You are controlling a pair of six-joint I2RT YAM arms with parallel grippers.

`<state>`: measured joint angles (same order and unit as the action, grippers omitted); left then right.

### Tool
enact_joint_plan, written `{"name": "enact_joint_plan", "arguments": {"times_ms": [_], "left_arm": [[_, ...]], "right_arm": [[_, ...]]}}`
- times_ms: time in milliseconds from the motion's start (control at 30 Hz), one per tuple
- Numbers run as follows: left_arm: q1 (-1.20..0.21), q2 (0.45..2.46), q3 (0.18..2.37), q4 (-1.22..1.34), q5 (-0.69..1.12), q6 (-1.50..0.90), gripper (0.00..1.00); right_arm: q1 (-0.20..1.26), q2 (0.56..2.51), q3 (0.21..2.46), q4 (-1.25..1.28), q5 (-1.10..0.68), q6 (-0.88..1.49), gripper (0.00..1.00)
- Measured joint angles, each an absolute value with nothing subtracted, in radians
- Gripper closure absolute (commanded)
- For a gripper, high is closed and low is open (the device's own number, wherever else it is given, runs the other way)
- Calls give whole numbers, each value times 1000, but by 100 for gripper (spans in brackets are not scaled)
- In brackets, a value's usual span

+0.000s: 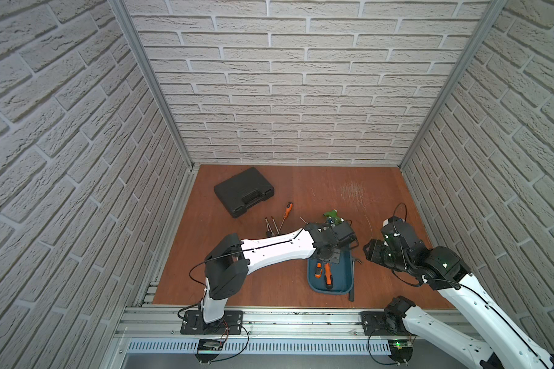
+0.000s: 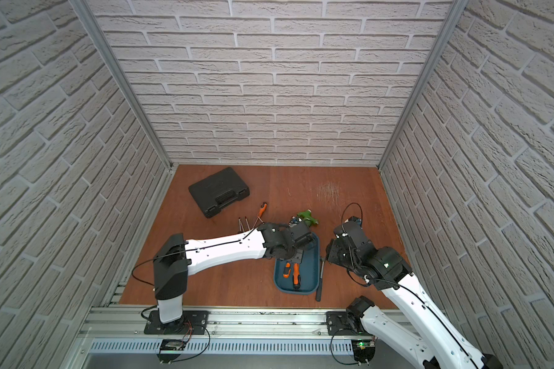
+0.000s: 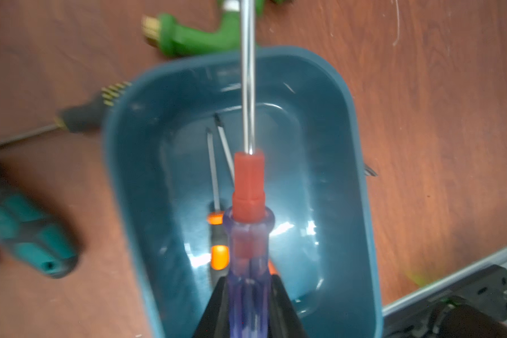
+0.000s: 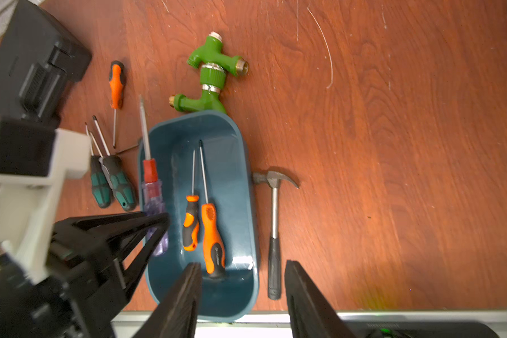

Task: Put the screwdriver on the desktop into the storage box
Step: Place the screwdriver in the storage box.

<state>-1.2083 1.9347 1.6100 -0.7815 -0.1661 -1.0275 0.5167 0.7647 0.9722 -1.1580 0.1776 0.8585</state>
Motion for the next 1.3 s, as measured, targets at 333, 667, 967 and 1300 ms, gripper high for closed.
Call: {"name": "enact_joint_plan", "arguments": {"times_ms": [333, 667, 967, 1300], "left_arm": [[-1248, 2103, 1717, -781, -133, -1192, 92], [-1271, 2148, 1754, -807, -125, -1313, 92], [-1291, 2180, 1766, -823, -115, -1371, 80], [-1292, 2184, 1796, -849, -138, -1380, 56]], "right_arm": [[514, 726, 982, -1231, 141, 795, 47], [513, 721, 979, -1241, 130, 751, 47], [509, 688, 965, -1286, 134, 726, 45], [508, 678, 1032, -1320, 162, 680, 42]]}}
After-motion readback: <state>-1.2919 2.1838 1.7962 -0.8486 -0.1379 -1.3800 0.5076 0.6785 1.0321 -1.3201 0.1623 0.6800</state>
